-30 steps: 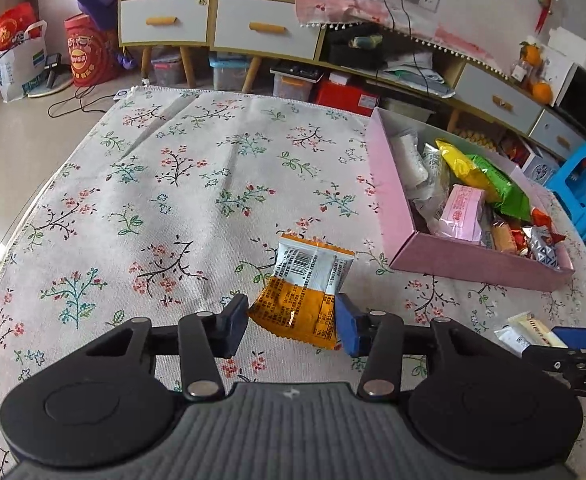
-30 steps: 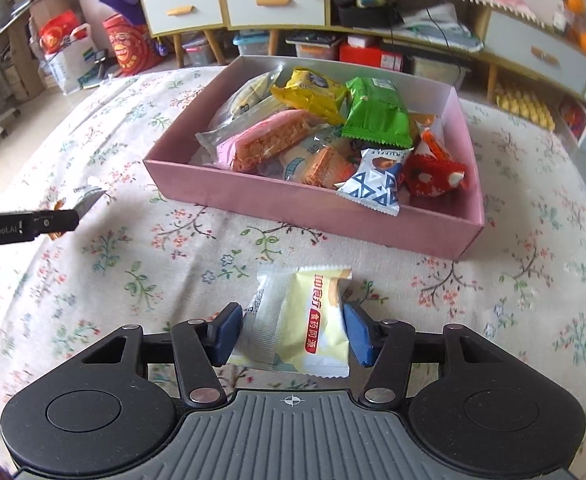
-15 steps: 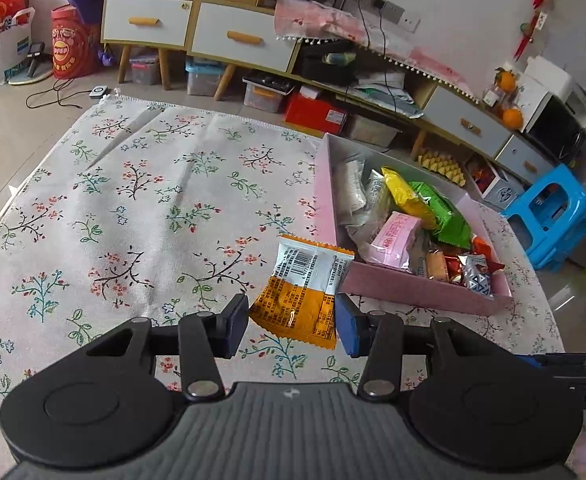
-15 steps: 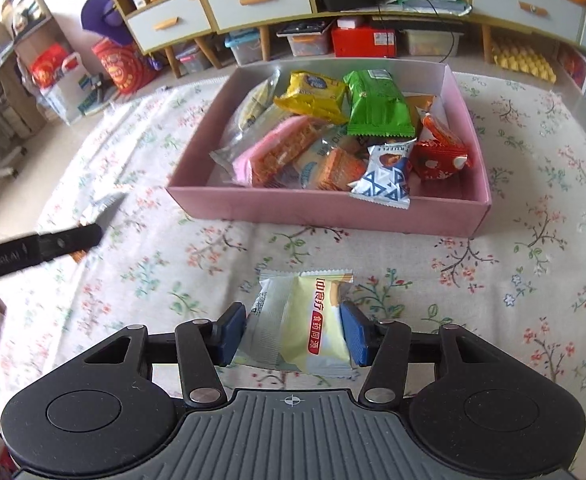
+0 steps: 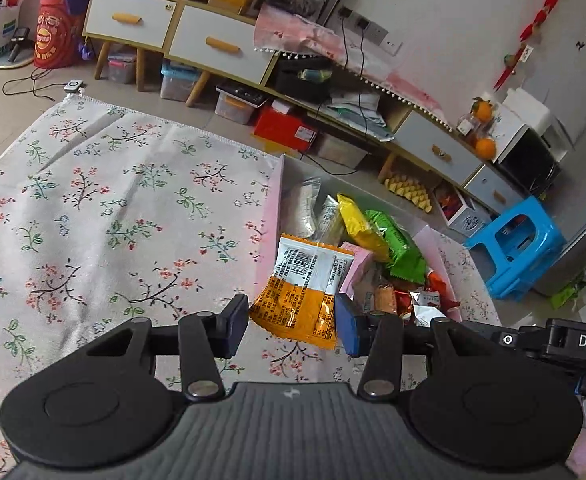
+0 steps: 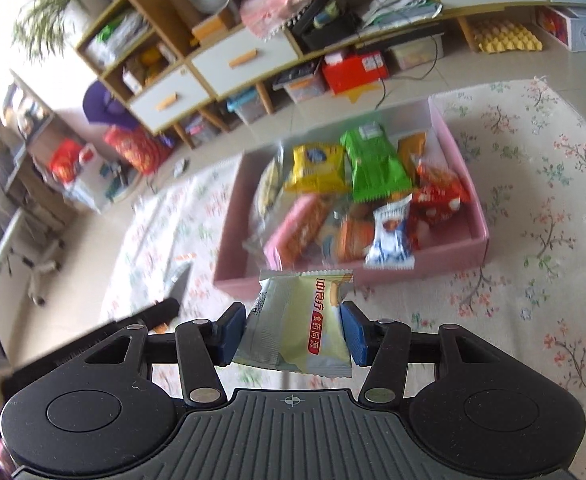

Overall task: Organize snacks
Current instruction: 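Carry both packets into the pink box and open both grippers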

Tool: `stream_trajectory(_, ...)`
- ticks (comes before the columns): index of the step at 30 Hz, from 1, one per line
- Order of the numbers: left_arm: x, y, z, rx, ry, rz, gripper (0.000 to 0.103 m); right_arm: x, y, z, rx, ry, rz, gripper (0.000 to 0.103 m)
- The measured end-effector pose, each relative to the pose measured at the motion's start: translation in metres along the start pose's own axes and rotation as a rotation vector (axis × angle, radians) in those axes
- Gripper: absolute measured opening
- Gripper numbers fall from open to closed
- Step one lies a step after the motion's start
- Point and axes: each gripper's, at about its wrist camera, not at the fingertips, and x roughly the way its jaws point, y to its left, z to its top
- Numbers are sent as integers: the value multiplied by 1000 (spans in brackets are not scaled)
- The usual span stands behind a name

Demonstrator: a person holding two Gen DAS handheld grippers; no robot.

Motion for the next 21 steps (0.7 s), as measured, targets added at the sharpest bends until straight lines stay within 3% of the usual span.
stream_trajectory(12,44,-23,1,61,-22,1,43,34,-28,27,118,-90,21,51)
stream_trajectory(21,58,-24,-1,108,-16,63,43,56,-42,34,146,-97,16,51)
